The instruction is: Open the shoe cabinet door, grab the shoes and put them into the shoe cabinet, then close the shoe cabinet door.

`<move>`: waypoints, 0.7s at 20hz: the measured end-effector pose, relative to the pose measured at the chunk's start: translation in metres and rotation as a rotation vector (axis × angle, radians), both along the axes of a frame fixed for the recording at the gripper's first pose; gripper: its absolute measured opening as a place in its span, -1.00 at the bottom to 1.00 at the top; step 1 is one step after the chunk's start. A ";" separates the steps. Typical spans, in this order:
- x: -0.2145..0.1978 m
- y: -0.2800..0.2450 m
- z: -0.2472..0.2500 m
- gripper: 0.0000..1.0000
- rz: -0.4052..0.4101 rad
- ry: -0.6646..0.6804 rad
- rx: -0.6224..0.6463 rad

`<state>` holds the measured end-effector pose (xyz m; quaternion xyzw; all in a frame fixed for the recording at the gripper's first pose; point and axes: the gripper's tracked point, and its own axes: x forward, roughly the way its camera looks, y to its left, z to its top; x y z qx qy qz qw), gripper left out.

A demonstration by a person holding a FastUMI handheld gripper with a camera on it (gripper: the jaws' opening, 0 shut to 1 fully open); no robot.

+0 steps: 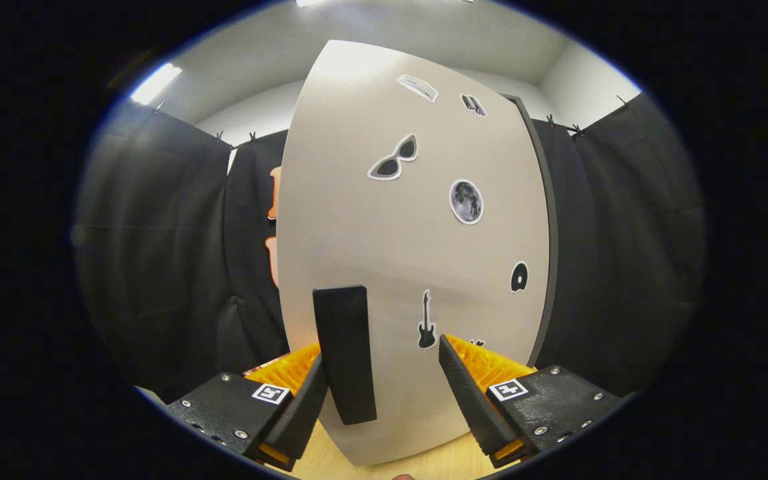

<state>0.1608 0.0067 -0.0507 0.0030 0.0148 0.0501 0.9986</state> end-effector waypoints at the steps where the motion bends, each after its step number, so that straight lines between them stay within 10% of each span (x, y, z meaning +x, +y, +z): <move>1: 0.003 0.001 0.000 0.85 -0.018 -0.001 0.002; 14: 0.037 0.024 0.000 0.83 -0.172 -0.026 0.004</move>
